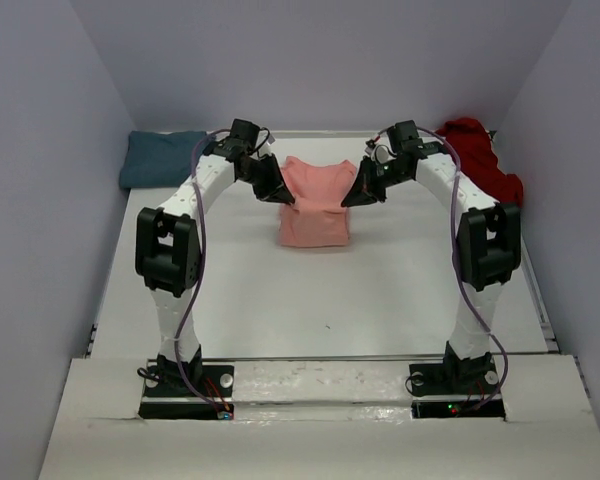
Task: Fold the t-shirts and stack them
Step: Fold the tshirt
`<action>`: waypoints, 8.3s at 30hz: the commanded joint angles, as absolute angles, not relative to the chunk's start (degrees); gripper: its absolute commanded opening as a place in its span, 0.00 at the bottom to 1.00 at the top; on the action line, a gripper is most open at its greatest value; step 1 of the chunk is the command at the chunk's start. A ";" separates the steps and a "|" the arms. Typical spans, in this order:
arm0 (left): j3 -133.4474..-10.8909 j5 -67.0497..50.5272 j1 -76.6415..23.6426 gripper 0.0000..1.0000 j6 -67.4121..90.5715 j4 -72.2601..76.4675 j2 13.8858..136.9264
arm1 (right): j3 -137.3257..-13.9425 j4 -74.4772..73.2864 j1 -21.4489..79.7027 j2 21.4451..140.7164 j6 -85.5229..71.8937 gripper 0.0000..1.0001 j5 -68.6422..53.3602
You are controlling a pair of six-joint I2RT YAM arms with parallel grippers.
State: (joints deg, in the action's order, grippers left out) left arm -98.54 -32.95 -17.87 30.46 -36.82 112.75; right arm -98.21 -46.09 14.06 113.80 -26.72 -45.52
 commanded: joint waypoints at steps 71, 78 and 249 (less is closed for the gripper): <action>-127.79 -38.06 -13.36 0.02 36.65 -18.10 147.39 | -133.51 -36.91 8.88 149.41 -33.58 0.00 -36.21; -128.14 -35.16 -13.89 0.02 32.44 -26.71 148.18 | -130.43 -40.86 10.02 150.21 -30.94 0.00 -33.84; -120.93 -30.50 -19.69 0.00 26.98 -48.87 119.44 | -107.66 -62.32 14.15 109.24 -18.10 0.00 -26.37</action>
